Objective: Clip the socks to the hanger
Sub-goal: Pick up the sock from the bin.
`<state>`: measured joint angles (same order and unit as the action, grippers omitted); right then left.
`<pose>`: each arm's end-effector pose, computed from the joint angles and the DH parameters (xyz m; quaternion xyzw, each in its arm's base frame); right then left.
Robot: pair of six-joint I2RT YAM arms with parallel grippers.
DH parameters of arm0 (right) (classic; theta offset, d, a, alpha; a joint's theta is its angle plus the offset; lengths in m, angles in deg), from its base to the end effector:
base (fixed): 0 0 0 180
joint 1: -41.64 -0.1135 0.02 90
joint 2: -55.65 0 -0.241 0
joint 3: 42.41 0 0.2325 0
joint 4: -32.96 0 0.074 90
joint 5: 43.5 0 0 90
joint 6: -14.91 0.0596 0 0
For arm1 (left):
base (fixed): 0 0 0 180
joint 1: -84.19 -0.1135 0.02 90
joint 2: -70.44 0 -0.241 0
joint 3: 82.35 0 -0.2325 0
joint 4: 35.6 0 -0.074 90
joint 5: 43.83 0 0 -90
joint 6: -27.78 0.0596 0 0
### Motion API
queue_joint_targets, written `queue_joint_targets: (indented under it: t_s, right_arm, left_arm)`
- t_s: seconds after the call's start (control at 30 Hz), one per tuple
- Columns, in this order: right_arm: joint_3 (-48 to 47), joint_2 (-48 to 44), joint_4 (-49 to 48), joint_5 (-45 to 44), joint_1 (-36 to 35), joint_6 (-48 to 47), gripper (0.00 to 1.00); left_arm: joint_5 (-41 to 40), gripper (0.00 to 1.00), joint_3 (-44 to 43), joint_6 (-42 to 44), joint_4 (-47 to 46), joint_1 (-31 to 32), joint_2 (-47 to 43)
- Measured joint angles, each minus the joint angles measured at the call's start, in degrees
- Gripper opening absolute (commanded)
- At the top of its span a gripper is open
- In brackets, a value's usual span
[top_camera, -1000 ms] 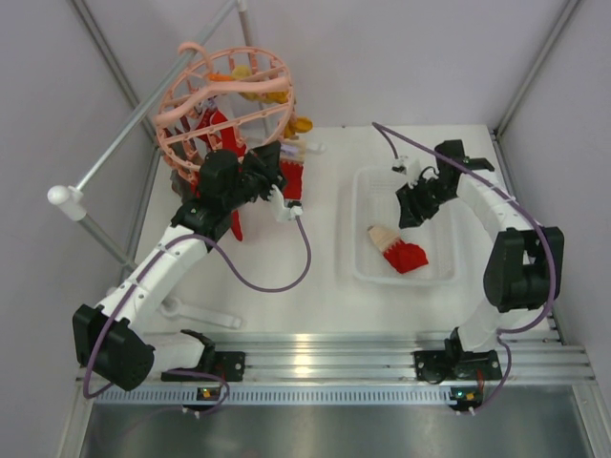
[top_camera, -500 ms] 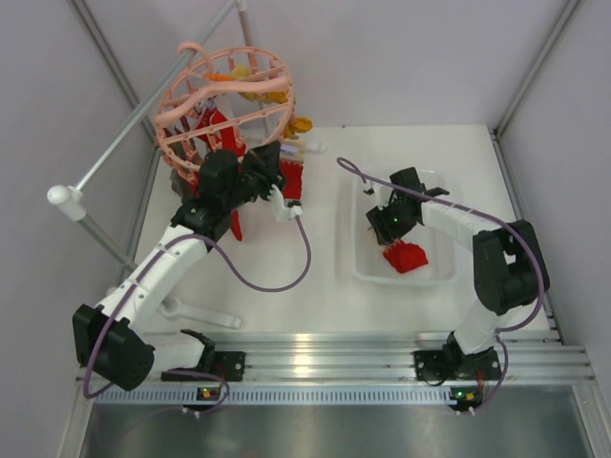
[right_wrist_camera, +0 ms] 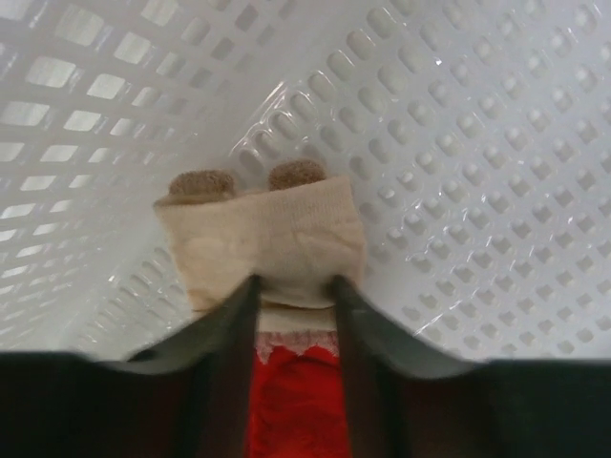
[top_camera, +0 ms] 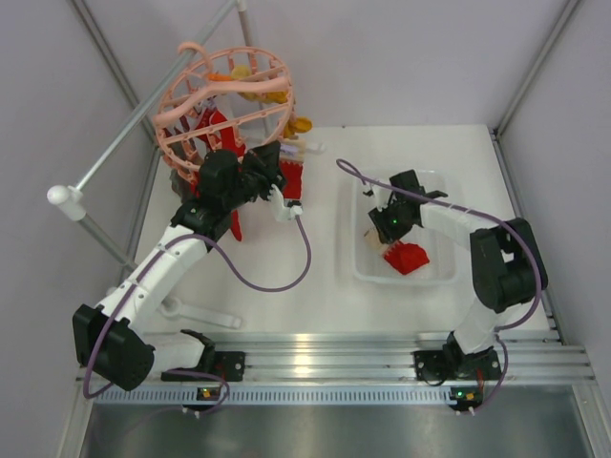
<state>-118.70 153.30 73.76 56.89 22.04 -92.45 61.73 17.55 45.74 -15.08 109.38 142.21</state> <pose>0.3078 0.1210 0.1504 -0.3271 0.9099 0.0926 0.2378 0.2675 -0.1435 0.3483 0.7413 0.2285 0.3323 0.5365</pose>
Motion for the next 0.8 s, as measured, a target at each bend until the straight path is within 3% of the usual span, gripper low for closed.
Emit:
queue_joint_targets:
  t_s: [0.1, 0.27, 0.33, 0.4, 0.43, 0.5, 0.6, 0.8]
  right_arm:
    - [0.17, 0.70, -0.11, 0.92, 0.24, -0.66, 0.00]
    - [0.24, 0.66, -0.24, 3.43, 1.44, -1.84, 0.00]
    - [0.17, 0.28, -0.17, 4.39, 2.34, -2.14, 0.14]
    - [-0.48, -0.42, 0.50, 4.74, 3.08, -2.54, 0.17]
    - [-1.36, -0.52, 1.09, 4.90, 3.32, -2.56, 0.33]
    - [-3.37, -0.52, 1.55, 4.98, 3.32, -2.16, 0.46]
    - [-4.50, -0.57, 1.33, 4.98, 2.89, -1.53, 0.53]
    - [-1.88, -0.52, 1.60, 2.78, 0.31, 0.02, 0.56]
  left_arm:
    - [0.00, 0.00, 0.02, -0.02, -0.02, -0.04, 0.00]
    - [0.02, 0.00, 0.02, -0.04, 0.00, -0.13, 0.00]
    - [0.04, 0.00, 0.02, -0.04, -0.02, -0.20, 0.00]
    - [0.04, 0.00, 0.13, -0.04, -0.07, -0.26, 0.00]
    - [0.04, 0.00, 0.15, -0.04, -0.07, -0.31, 0.00]
    - [0.04, 0.00, 0.24, -0.04, -0.07, -0.37, 0.00]
    - [0.04, 0.00, 0.39, -0.04, -0.24, -0.42, 0.00]
    - [0.04, 0.00, 0.61, -0.04, -0.46, -0.42, 0.00]
